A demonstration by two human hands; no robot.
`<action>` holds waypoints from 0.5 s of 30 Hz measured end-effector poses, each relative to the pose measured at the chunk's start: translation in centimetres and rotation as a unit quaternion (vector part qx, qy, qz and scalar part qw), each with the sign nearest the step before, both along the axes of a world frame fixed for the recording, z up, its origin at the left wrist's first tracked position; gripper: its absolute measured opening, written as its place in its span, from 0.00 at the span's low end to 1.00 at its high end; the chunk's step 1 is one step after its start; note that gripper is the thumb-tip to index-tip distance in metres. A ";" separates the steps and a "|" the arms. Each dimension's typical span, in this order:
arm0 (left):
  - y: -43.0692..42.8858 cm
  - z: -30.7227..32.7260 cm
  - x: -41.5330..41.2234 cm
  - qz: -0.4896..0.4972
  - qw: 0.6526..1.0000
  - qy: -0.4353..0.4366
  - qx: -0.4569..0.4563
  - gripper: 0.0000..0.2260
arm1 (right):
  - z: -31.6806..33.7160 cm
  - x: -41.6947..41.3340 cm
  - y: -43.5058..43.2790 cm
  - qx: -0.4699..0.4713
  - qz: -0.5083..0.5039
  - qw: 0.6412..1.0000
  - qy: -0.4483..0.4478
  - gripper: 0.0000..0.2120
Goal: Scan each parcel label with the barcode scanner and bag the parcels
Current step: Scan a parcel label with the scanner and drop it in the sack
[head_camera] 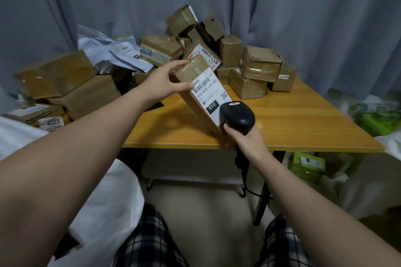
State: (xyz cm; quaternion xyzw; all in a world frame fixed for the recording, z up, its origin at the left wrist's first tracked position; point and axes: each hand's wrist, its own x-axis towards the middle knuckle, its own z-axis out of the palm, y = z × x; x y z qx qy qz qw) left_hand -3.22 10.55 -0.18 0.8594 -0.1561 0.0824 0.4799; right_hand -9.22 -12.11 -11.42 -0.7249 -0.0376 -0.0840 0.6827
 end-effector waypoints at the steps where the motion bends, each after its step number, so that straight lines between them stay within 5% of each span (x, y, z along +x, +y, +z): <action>1: -0.1 -0.1 0.1 -0.002 1.000 -0.003 -0.002 0.29 | 0.2 0.2 -0.3 -0.045 -0.023 0.998 -0.028 0.06; 5: -1.2 -1.2 0.7 0.006 0.999 -0.036 0.010 0.28 | 2.0 0.3 -1.3 -0.112 -0.021 0.985 -0.133 0.10; 10: -2.7 -2.1 1.4 0.003 0.999 -0.039 -0.035 0.25 | 3.0 0.3 -2.1 -0.117 -0.013 0.985 -0.126 0.21; 15: -3.0 -0.7 1.9 -0.008 0.998 -0.067 0.005 0.26 | 2.8 -0.1 -2.5 -0.142 -0.038 0.980 -0.131 0.06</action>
